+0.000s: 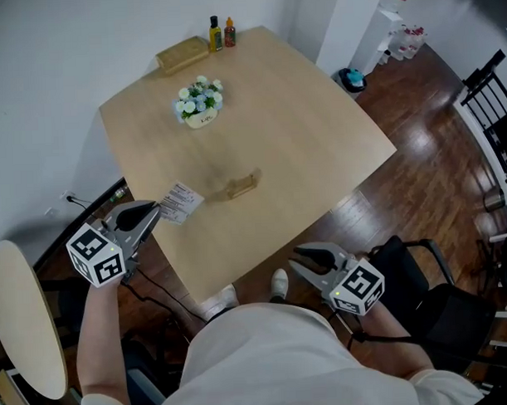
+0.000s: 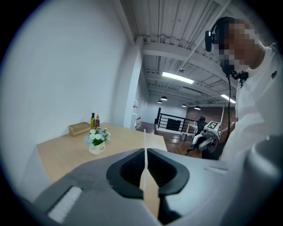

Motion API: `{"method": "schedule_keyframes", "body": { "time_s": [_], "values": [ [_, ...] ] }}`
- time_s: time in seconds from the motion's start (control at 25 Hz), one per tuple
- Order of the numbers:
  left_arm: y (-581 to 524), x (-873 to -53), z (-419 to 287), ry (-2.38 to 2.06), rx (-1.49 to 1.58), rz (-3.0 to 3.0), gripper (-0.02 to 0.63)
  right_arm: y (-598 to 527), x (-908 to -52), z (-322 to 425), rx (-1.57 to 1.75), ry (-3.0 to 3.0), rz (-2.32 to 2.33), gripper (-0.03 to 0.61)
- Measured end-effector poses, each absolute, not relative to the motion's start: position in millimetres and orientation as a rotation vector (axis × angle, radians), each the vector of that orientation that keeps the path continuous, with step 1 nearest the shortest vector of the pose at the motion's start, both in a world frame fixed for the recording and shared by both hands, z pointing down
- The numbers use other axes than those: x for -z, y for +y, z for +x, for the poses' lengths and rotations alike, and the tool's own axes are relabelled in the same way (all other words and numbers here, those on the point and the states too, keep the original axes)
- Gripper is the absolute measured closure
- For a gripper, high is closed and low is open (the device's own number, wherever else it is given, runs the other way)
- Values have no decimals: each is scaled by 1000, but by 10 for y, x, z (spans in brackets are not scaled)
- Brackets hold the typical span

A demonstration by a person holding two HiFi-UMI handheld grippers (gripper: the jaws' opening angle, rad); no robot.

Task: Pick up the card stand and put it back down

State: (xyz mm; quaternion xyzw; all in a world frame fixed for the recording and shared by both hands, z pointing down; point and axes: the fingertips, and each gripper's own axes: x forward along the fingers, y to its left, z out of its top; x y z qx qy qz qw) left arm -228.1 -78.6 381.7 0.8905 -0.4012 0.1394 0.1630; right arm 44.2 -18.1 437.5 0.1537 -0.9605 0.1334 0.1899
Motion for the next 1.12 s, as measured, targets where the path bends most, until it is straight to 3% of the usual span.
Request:
{"method": "schedule_keyframes", "body": {
  "time_s": [1.12],
  "values": [
    [-185, -4004, -2381, -1263, -315, 2451, 595, -289, -4370, 159, -318, -2716, 294, 486]
  ]
}}
